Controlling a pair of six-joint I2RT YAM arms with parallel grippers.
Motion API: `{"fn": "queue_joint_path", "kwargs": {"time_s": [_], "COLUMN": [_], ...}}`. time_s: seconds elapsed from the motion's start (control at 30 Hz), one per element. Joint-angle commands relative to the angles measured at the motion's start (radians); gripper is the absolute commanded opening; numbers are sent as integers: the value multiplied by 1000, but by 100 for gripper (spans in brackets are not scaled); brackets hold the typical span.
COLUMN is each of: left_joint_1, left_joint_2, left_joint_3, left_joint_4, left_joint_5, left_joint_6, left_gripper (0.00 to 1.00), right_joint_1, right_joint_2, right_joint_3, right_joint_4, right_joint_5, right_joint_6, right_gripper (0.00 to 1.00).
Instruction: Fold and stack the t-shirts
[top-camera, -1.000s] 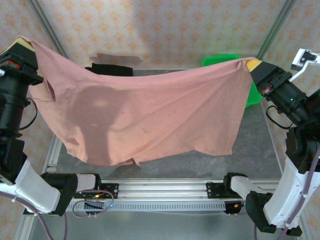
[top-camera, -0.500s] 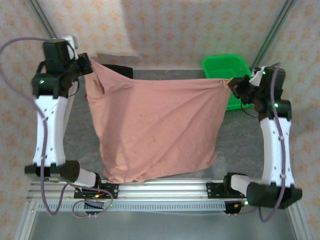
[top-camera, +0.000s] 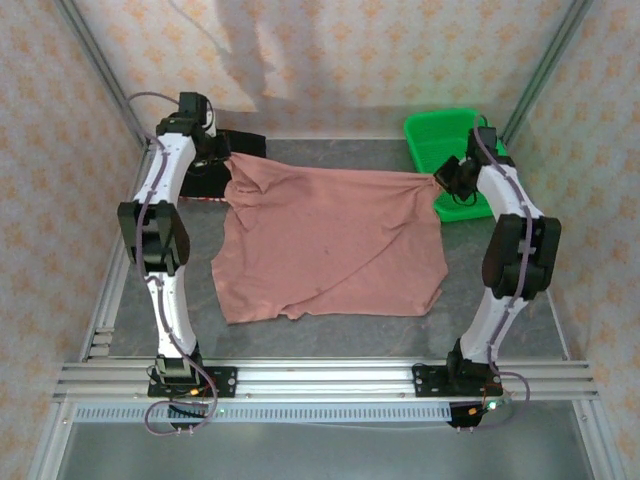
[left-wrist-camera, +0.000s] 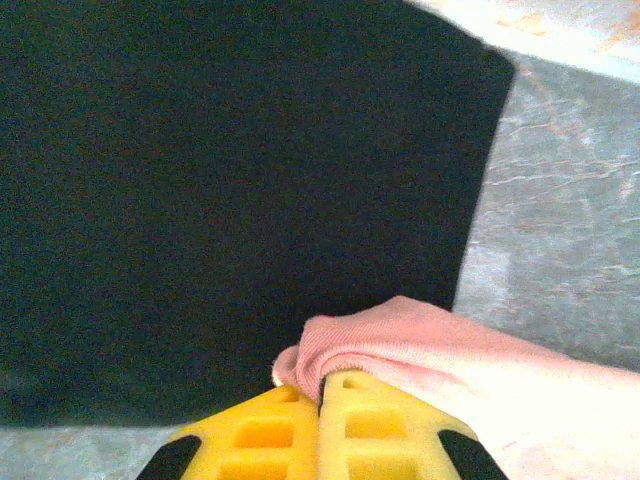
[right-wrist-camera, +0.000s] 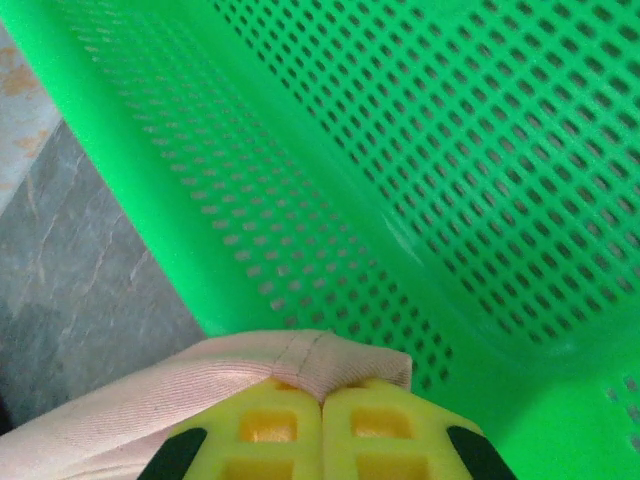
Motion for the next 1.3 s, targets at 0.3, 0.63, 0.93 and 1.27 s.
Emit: {"fn": "queue_joint_path", "kwargs": {"time_s": [0.3, 0.63, 0.93, 1.27], "left_joint_1": [16, 85, 125, 125], "left_joint_2": [-123, -423, -552, -618], "left_joint_3": [20, -481, -803, -1000], "left_joint_4": [-27, 108, 210, 265], "left_joint_5": [136, 262, 321, 307], "left_joint_6": [-81, -202, -252, -277], "left_gripper": [0, 0, 0, 0], "right_joint_1": [64, 63, 62, 59], "right_joint_2": [-17, -255, -361, -431], "right_joint_3": [97, -188, -374, -513], "right_joint_4": [15, 64, 54, 83], "right_joint_5": [176, 161, 198, 211], "right_joint_6": [-38, -128, -195, -231], "right_gripper": [1, 1, 1, 1]}}
